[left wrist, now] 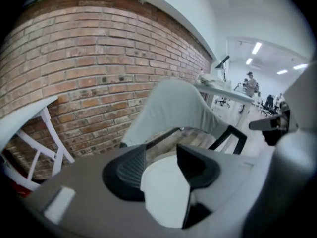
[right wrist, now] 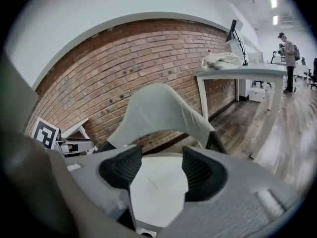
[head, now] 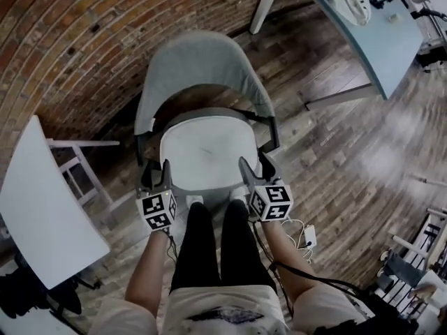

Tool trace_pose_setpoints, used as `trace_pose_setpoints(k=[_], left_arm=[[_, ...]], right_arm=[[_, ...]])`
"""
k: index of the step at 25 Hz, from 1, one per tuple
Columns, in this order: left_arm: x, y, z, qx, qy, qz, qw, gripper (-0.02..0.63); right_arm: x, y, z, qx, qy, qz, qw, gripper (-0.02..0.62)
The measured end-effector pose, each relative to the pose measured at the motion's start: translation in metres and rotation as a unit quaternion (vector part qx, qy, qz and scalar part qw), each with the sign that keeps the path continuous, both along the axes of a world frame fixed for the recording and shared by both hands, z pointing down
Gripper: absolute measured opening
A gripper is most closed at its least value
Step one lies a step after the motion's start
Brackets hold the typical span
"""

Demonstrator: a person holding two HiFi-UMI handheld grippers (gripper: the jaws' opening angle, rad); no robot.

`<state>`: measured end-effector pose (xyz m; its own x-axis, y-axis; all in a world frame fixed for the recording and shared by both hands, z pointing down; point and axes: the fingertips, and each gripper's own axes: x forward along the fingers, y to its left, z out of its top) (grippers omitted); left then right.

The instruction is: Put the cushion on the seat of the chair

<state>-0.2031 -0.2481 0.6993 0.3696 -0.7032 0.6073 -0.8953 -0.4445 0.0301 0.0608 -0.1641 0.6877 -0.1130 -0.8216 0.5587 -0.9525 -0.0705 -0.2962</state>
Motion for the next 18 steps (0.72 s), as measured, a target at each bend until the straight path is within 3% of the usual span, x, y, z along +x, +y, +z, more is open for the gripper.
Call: trace_pose_setpoints(k=[9, 13, 14, 18], left_arm=[[0.012, -0.001, -0.195, 0.081, 0.045, 0.015, 0.9956, 0.166], [0.024, 0.007, -0.266, 0.114, 0.063, 0.029, 0.991, 0.128], [0.027, 0.011, -0.281, 0.121, 0.066, 0.033, 0.9898, 0.098], [0.037, 0.027, -0.329, 0.147, 0.081, 0.046, 0.9848, 0.076]], right_arm=[[-0.023, -0.017, -0.201, 0.103, 0.019, -0.027, 0.994, 0.189], [-0.029, -0.01, -0.266, 0.135, 0.022, -0.03, 0.99, 0.159], [-0.031, -0.007, -0.279, 0.139, 0.023, -0.033, 0.989, 0.143], [-0.034, 0.005, -0.324, 0.159, 0.028, -0.042, 0.986, 0.061]])
